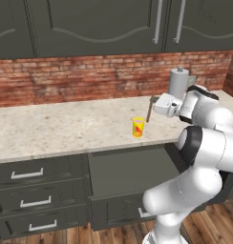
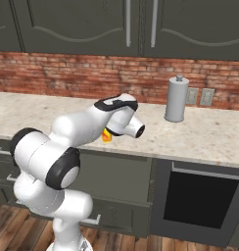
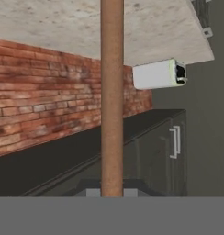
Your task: Pick up the straw from the left drawer and put it inside the smoothie cup.
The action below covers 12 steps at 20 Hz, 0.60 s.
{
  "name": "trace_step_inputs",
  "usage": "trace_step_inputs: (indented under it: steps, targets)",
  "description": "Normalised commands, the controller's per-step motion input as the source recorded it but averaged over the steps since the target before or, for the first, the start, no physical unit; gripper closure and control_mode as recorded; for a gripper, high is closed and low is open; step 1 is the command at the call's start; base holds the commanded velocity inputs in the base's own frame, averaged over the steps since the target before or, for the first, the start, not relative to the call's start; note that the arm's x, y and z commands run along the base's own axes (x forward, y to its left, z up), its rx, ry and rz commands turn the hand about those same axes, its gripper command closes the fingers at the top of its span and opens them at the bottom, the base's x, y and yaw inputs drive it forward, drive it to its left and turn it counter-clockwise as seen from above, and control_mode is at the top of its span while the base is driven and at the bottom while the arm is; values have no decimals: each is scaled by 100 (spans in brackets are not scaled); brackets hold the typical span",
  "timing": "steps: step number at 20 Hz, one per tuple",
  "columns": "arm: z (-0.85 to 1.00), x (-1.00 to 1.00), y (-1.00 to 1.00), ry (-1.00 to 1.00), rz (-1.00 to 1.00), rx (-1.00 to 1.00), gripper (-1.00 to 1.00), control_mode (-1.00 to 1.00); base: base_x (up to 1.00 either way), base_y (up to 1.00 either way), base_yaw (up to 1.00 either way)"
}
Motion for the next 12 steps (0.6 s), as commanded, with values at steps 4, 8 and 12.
trace_step_inputs:
  steps: [4,8,12]
  targets:
    - [-1,30,0,0,0,0,100,-100,0,0,0]
    - [-6,28,0,0,0,0,100,-100,0,0,0]
    - [-17,24,0,0,0,0,100,-100,0,0,0]
